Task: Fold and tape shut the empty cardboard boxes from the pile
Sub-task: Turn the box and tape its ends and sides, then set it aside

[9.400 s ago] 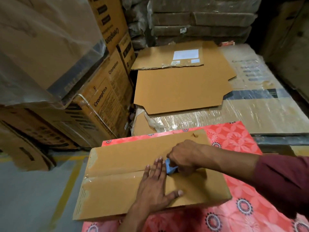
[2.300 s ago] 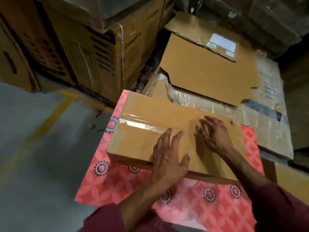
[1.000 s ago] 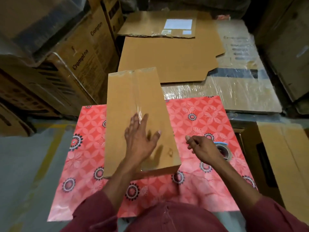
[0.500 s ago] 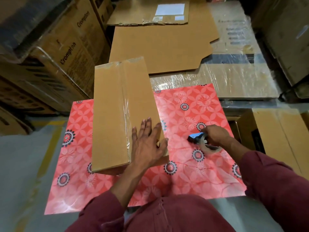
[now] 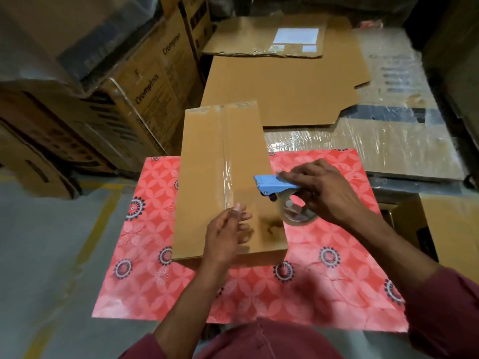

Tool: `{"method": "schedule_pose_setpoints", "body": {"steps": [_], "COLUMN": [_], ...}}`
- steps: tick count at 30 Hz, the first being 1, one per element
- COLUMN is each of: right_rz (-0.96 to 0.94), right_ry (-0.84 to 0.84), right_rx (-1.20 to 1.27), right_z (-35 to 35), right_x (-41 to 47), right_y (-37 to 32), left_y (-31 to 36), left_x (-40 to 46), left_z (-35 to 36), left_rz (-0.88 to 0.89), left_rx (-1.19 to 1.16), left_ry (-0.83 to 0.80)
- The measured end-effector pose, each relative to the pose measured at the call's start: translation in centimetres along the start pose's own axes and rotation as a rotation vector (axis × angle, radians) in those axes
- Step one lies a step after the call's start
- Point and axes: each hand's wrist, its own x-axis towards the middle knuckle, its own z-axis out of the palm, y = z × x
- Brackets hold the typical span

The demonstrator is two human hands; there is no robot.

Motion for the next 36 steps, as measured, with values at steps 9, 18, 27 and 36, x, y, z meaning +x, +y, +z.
{"method": "schedule_pose_setpoints", "body": {"steps": [9, 18, 27, 36], "right_rz": [-0.196, -0.171, -0.217, -0.167], "right_ry": [-0.203, -0.422, -0.598, -0.759], "right_rx": [-0.075, -0.131, -0.233, -0.415], "right_z": [-0.7, 1.7, 3.6, -0.8], "right_x": [7.0, 7.4, 5.2, 2.9], "right_y": [-13.8, -20.2, -20.3, -14.8], "left_y": [2.7, 0.5, -2.1, -5.7], "left_x": [-0.2, -0.2, -0.6, -0.4], "left_z": [-8.2, -13.4, -16.5, -21.3], "left_rz": [-0.273, -0.353, -0.134, -0.247], "left_rx": [-0.498, -0.525, -0.136, -0.080], "left_ry": [-0.166, 0.013, 0.223, 0.217]}}
